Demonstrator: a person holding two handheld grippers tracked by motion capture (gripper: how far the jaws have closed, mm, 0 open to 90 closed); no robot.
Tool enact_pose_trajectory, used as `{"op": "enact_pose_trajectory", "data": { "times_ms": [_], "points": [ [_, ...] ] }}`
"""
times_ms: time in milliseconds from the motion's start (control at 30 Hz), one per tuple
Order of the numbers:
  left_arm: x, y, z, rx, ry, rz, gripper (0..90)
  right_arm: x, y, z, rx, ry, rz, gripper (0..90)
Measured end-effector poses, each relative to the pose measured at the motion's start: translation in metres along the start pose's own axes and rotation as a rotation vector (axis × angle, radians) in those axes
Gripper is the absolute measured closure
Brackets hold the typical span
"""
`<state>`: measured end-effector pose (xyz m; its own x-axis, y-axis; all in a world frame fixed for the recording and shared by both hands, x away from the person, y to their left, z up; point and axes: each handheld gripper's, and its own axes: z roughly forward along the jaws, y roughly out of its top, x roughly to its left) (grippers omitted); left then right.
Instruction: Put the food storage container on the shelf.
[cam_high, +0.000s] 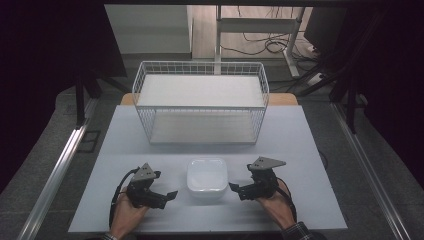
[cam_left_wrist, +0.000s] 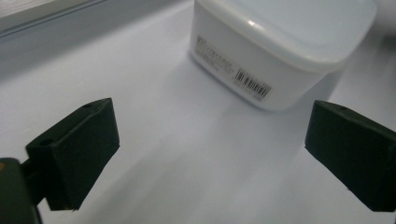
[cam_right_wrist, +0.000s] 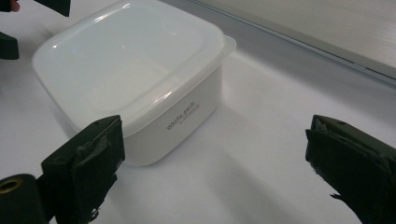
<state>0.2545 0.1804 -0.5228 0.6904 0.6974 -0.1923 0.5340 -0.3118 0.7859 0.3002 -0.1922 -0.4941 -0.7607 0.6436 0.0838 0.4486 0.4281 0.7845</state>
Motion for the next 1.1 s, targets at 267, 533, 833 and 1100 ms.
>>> {"op": "enact_pose_trajectory", "data": {
  "times_ms": [267, 533, 833, 1100],
  "points": [
    [-0.006, 0.017, 0.008, -0.017, -0.018, 0.015, 1.6, 0.001, 0.008, 0.001, -0.026, 0.024, 0.039, 3.7],
    [-0.013, 0.04, 0.022, 0.013, -0.039, 0.045, 2.5, 0.007, 0.022, 0.012, -0.017, 0.025, 0.019, 1.8],
    [-0.011, 0.056, 0.044, 0.049, -0.07, 0.009, 4.2, 0.012, 0.032, 0.031, 0.042, 0.02, 0.037, 0.0],
    [-0.003, 0.05, 0.056, 0.042, -0.213, -0.096, 12.9, 0.008, 0.032, 0.039, 0.1, 0.107, 0.116, 10.8]
  ]
}}
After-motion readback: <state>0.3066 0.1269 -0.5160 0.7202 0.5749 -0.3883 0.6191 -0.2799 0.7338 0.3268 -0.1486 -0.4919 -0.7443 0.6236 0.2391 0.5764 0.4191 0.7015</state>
